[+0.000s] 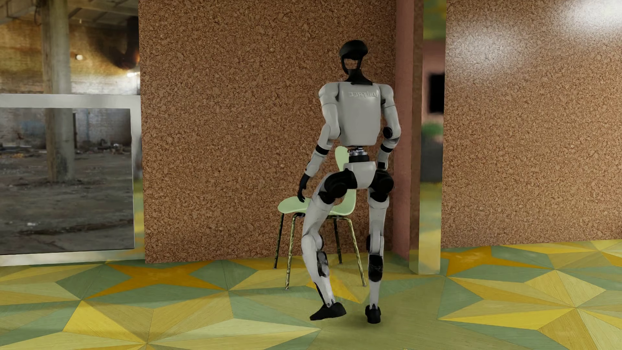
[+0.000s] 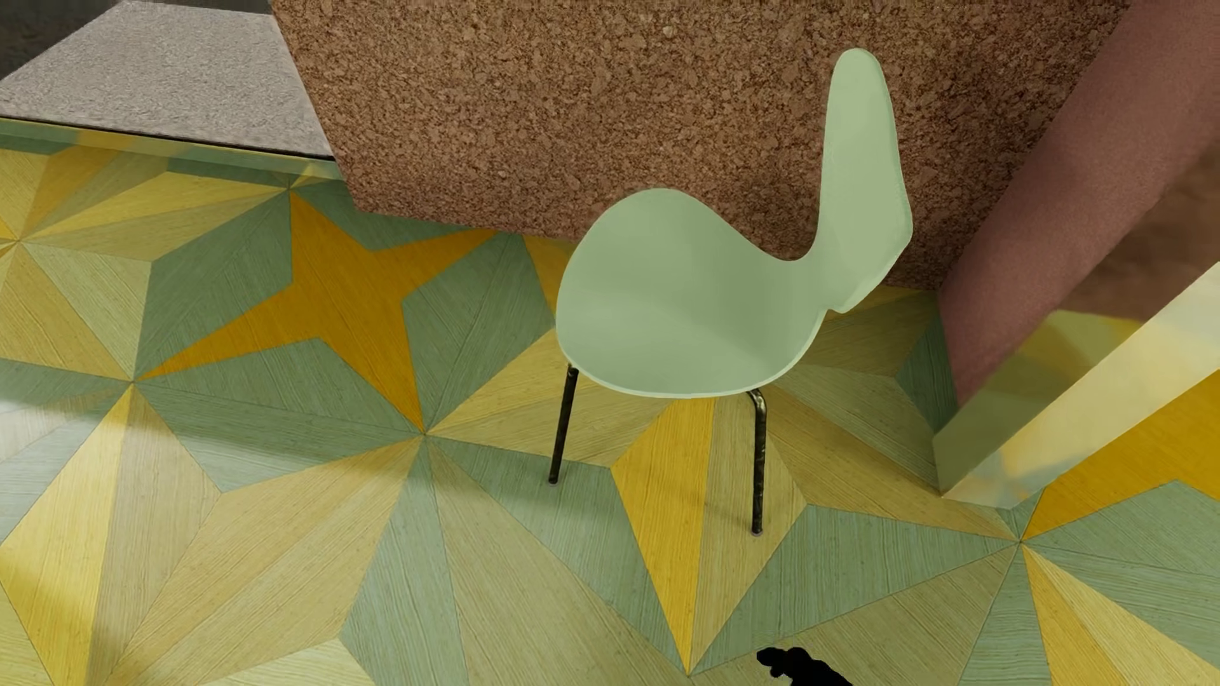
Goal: Head to the light lime chair
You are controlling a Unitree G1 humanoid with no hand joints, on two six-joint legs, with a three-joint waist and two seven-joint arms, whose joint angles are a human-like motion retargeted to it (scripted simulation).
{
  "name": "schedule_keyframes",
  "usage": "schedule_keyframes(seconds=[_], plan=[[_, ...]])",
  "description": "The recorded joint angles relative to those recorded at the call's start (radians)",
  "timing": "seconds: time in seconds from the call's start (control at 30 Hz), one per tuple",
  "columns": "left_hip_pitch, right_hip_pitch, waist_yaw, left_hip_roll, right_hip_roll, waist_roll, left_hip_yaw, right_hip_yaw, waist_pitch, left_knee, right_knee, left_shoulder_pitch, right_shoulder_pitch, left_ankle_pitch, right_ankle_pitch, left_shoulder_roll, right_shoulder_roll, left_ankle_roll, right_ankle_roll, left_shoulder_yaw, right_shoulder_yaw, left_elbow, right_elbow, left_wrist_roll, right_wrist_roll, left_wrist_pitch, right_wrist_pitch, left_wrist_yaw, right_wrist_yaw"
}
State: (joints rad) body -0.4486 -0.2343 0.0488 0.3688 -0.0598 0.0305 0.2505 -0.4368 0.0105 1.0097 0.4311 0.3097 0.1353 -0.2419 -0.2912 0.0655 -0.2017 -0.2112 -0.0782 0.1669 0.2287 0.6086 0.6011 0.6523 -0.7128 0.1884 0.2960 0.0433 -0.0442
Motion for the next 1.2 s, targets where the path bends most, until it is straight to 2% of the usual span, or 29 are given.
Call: schedule_keyframes(seconds=[0.07,0.13,0.17,0.2,0.33,0.47,0.57,0.6,0.67,0.7,0.8,0.83,0.9,0.93,1.07,1.2], plan=[[0.008,0.012,0.008,0.035,0.0,0.004,-0.022,0.038,-0.002,-0.186,-0.002,0.015,-0.014,-0.015,-0.003,-0.003,-0.002,0.042,0.024,0.015,0.005,-0.001,-0.044,0.001,-0.014,-0.001,-0.014,-0.023,-0.007],[0.041,0.022,0.017,-0.039,-0.006,0.005,-0.197,0.09,-0.005,-0.401,-0.002,0.029,-0.023,0.005,-0.005,-0.015,-0.002,-0.031,0.048,0.04,0.014,-0.007,-0.073,-0.011,-0.017,0.004,-0.025,-0.026,-0.005],[0.073,0.029,0.016,-0.091,-0.015,0.004,-0.299,0.115,-0.007,-0.498,-0.007,0.033,-0.024,0.03,-0.002,-0.025,-0.005,-0.036,0.062,0.048,0.019,-0.006,-0.078,-0.016,-0.019,0.007,-0.023,-0.022,0.0],[0.105,0.033,0.012,-0.12,-0.028,0.004,-0.352,0.134,-0.009,-0.537,-0.004,0.032,-0.02,0.02,-0.001,-0.03,-0.007,-0.038,0.077,0.045,0.022,-0.002,-0.08,-0.011,-0.025,0.009,-0.018,-0.021,0.005],[0.166,0.028,-0.008,-0.171,-0.106,0.01,-0.234,0.196,-0.007,-0.543,0.031,0.002,0.023,-0.065,0.014,-0.018,-0.01,0.051,0.143,-0.033,0.017,0.018,-0.055,0.043,-0.043,0.004,0.015,-0.041,0.016],[0.197,-0.01,-0.016,-0.262,-0.202,-0.011,-0.152,0.28,0.002,-0.542,0.071,-0.03,0.058,-0.099,0.046,-0.013,-0.033,0.111,0.191,-0.092,0.058,-0.011,-0.003,0.052,-0.081,-0.016,0.035,-0.015,0.095],[0.212,-0.05,-0.017,-0.323,-0.26,-0.034,-0.089,0.341,0.009,-0.557,0.084,-0.049,0.069,-0.112,0.082,-0.021,-0.041,0.156,0.195,-0.096,0.075,-0.03,0.019,0.013,-0.084,-0.007,0.041,0.005,0.13],[0.215,-0.062,-0.016,-0.336,-0.277,-0.041,-0.068,0.336,0.01,-0.561,0.084,-0.047,0.073,-0.115,0.098,-0.015,-0.042,0.169,0.193,-0.091,0.082,-0.025,0.02,0.006,-0.082,-0.017,0.042,0.01,0.133],[0.215,-0.081,-0.011,-0.35,-0.319,-0.055,-0.025,0.249,0.012,-0.564,0.09,-0.055,0.069,-0.123,0.111,-0.008,-0.04,0.191,0.158,-0.09,0.093,-0.015,0.025,0.006,-0.076,-0.021,0.044,0.015,0.135],[0.213,-0.094,-0.01,-0.352,-0.32,-0.061,-0.008,0.231,0.012,-0.564,0.11,-0.059,0.063,-0.126,0.094,-0.004,-0.04,0.199,0.143,-0.09,0.099,-0.011,0.027,0.006,-0.072,-0.021,0.043,0.014,0.134],[0.216,-0.127,-0.008,-0.348,-0.215,-0.071,0.035,0.301,0.012,-0.563,0.214,-0.07,0.045,-0.128,0.008,0.008,-0.043,0.215,0.199,-0.095,0.114,0.006,0.021,0.008,-0.062,-0.019,0.039,0.009,0.129],[0.218,-0.121,-0.005,-0.346,-0.184,-0.074,0.047,0.302,0.01,-0.565,0.233,-0.081,0.036,-0.128,-0.013,0.006,-0.043,0.219,0.181,-0.104,0.115,0.004,0.021,0.01,-0.059,-0.003,0.038,0.006,0.126],[0.225,-0.074,0.002,-0.341,-0.195,-0.081,0.063,0.175,0.004,-0.59,0.179,-0.093,0.026,-0.12,-0.012,0.013,-0.038,0.224,0.116,-0.112,0.118,0.004,0.016,0.007,-0.052,0.014,0.032,0.005,0.113],[0.227,-0.053,-0.001,-0.338,-0.185,-0.082,0.063,0.159,0.001,-0.598,0.135,-0.099,0.022,-0.116,-0.005,0.015,-0.035,0.226,0.105,-0.109,0.123,0.007,0.015,0.003,-0.05,0.021,0.029,0.006,0.106],[0.226,-0.011,-0.007,-0.325,-0.152,-0.075,0.062,0.156,-0.006,-0.617,0.024,-0.116,0.006,-0.107,0.033,-0.007,-0.046,0.232,0.134,-0.09,0.149,0.027,0.013,-0.014,-0.05,0.037,0.024,0.014,0.103],[0.226,-0.008,-0.006,-0.31,-0.131,-0.067,0.076,0.162,-0.01,-0.634,-0.016,-0.119,-0.005,-0.099,0.058,-0.02,-0.042,0.236,0.141,-0.086,0.145,0.047,0.017,-0.011,-0.038,0.043,0.034,0.006,0.096]])
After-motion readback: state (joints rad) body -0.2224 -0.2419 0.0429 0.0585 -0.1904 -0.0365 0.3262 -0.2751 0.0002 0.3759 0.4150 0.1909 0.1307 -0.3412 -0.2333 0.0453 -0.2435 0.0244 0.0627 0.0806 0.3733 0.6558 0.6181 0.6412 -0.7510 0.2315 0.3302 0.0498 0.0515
